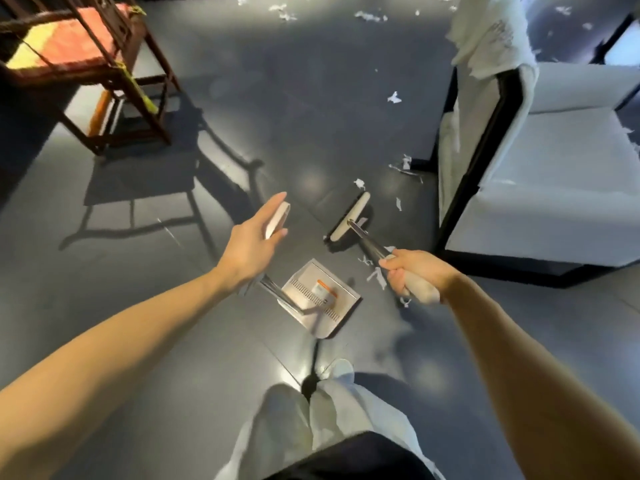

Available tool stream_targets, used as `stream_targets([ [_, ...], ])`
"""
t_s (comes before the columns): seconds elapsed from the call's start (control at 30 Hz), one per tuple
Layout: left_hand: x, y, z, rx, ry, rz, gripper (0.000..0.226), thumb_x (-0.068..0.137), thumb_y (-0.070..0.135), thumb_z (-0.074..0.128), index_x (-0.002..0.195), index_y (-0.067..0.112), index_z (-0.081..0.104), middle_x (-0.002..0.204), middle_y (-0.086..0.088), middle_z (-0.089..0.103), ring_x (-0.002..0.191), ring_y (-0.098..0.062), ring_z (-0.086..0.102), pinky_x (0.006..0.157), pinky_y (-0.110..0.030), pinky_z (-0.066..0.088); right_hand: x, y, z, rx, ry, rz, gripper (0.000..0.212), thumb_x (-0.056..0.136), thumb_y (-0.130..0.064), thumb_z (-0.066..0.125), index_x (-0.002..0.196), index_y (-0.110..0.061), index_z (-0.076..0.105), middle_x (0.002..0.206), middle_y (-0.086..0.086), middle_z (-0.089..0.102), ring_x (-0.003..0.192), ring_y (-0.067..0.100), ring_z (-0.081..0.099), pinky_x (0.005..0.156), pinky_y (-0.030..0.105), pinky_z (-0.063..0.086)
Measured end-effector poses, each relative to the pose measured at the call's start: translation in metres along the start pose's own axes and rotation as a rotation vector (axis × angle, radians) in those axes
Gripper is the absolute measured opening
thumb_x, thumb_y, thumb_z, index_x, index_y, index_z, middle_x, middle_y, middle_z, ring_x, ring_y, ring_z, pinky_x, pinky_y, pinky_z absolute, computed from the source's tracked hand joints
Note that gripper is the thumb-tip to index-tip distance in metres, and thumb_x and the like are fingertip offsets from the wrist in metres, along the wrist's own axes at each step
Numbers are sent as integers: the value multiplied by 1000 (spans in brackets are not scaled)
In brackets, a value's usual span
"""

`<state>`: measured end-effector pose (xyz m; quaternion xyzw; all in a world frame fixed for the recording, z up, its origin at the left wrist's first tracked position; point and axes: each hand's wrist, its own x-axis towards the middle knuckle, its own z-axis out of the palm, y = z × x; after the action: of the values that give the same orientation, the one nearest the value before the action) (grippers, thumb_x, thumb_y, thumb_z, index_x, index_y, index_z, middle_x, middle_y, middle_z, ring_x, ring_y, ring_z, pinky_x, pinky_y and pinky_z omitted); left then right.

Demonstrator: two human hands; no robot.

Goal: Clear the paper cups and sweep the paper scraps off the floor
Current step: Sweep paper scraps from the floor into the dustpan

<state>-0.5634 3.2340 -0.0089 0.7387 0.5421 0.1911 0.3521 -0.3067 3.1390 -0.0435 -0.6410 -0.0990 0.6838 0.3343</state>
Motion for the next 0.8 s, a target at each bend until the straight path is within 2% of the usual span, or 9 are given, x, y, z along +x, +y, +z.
stream_targets([
  [0.03, 8, -9, -11, 27, -20, 13, 57, 98, 19, 55, 145, 43, 34, 139, 9, 51, 105, -12, 57, 81, -11, 36, -2, -1, 16, -78, 32, -5, 31, 101, -10, 44, 77, -29, 39, 74, -14, 36, 45, -2, 48, 42, 6, 39],
  [0.1, 29, -24, -29, 60, -70, 40, 57, 97, 20, 55, 145, 44, 34, 136, 6, 55, 104, -29, 62, 81, -22, 42, -2, -2, 33, -185, 53, -52, 32, 101, -9, 43, 76, -29, 40, 76, -11, 37, 40, -4, 51, 40, 7, 40],
  [0.17, 59, -31, -40, 55, -114, 67, 58, 97, 21, 55, 145, 44, 33, 139, 7, 53, 107, -37, 61, 89, -33, 48, -2, -5, 40, -94, 8, -123, 31, 96, 1, 44, 73, -18, 40, 70, 1, 39, 36, 5, 46, 36, 12, 37],
  [0.23, 88, -35, -41, 69, -163, 112, 58, 97, 20, 55, 146, 43, 32, 138, 3, 55, 106, -39, 61, 97, -39, 48, -4, -4, 49, 97, 2, -98, 27, 94, 4, 44, 74, -13, 40, 63, 4, 38, 39, 4, 40, 35, 15, 35],
  [0.37, 146, -48, -36, 92, -273, 233, 58, 98, 18, 53, 148, 36, 32, 141, 1, 52, 116, -29, 55, 100, -27, 39, 1, 4, 86, 176, 140, -60, 9, 96, -4, 53, 103, -9, 51, 65, 4, 46, 41, 4, 44, 37, 16, 40],
  [0.47, 188, -53, -38, 137, -402, 370, 57, 98, 18, 53, 148, 38, 32, 133, -2, 58, 93, -26, 58, 83, -23, 38, 12, 11, 122, 218, 288, -89, 24, 94, -3, 55, 117, -13, 54, 69, 4, 50, 43, 4, 47, 40, 19, 43],
  [0.57, 224, -58, -44, 174, -533, 494, 58, 97, 17, 53, 147, 40, 33, 122, -7, 62, 81, -29, 57, 78, -27, 41, 23, 15, 164, 383, 393, -95, 24, 94, 1, 54, 108, -17, 56, 65, 5, 46, 42, 5, 42, 39, 18, 39],
  [0.7, 244, -79, -53, 204, -651, 549, 59, 97, 18, 53, 146, 43, 32, 113, -9, 65, 73, -36, 60, 84, -38, 51, 24, 36, 209, 588, 486, -41, 20, 94, 3, 52, 96, -16, 56, 64, 4, 45, 44, 7, 39, 37, 17, 38],
  [0.8, 262, -76, -56, 231, -719, 557, 56, 98, 22, 51, 144, 47, 31, 104, -8, 63, 69, -32, 59, 78, -36, 51, 19, 52, 228, 631, 544, 0, 12, 94, -5, 54, 91, -16, 53, 69, 5, 48, 47, 10, 37, 43, 20, 33],
])
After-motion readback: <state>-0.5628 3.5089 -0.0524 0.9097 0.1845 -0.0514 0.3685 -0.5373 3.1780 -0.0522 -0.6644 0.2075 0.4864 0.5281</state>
